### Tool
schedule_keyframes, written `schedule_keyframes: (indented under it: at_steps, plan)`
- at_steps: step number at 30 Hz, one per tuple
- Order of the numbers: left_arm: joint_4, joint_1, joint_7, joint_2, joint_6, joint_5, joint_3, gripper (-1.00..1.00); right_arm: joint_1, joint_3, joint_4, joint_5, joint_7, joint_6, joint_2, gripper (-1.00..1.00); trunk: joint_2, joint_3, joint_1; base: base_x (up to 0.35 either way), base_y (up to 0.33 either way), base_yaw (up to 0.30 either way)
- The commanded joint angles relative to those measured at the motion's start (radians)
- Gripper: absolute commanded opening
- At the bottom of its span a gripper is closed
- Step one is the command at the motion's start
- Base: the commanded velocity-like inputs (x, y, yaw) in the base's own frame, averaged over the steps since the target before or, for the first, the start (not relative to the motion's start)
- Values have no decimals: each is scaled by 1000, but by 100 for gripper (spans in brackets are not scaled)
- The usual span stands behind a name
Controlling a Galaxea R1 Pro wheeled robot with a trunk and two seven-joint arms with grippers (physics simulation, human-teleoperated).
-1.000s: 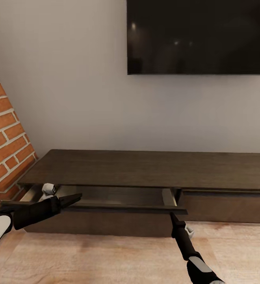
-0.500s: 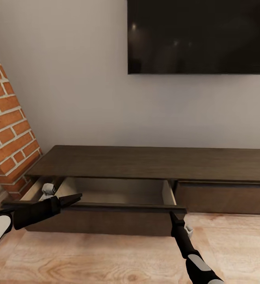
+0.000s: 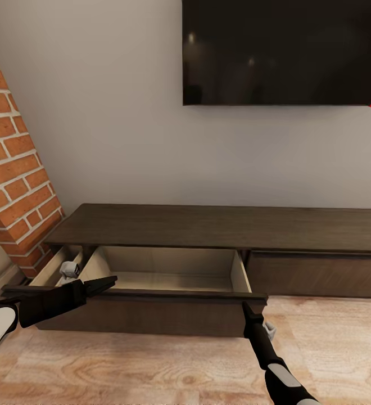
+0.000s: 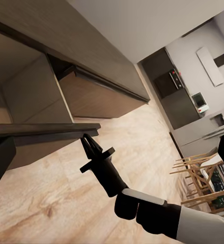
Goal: Place each of the two pumpkins and all three candles from the living room inside a cabinet in the living room (use any cabinet), then make sure every cabinet is closed, and position the cauldron so it is next to a table in the living room.
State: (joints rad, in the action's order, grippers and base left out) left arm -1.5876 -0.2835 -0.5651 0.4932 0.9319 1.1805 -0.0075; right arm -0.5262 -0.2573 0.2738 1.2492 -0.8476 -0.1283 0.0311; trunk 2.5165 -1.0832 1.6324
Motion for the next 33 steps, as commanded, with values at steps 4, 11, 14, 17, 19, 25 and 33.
schedule_keyframes:
  at_steps: [4, 11, 14, 17, 19, 25, 33]
  plan:
    - [0, 0, -2, 1, 4, 2, 0, 100, 0, -36, -82, 24, 4, -11, -13, -100, 0, -1, 0, -6, 0, 0]
    - [0, 0, -2, 1, 4, 2, 0, 100, 0, -36, -82, 24, 3, -11, -13, -100, 0, -1, 0, -99, 0, 0]
    - [0, 0, -2, 1, 4, 2, 0, 100, 0, -36, -82, 24, 3, -10, -13, -100, 0, -1, 0, -68, 0, 0]
    - [0, 0, -2, 1, 4, 2, 0, 100, 0, -36, -82, 24, 2, -10, -13, -100, 0, -1, 0, -186, 0, 0]
    - [0, 0, -2, 1, 4, 2, 0, 100, 0, -36, -82, 24, 2, -11, -13, -100, 0, -1, 0, -148, 0, 0]
    - [0, 0, -3, 1, 4, 2, 0, 100, 0, -35, -82, 24, 2, -11, -13, -100, 0, -1, 0, -150, 0, 0]
    - [0, 0, -3, 1, 4, 2, 0, 100, 0, -34, -82, 23, 2, -11, -13, -100, 0, -1, 0, -38, 0, 0]
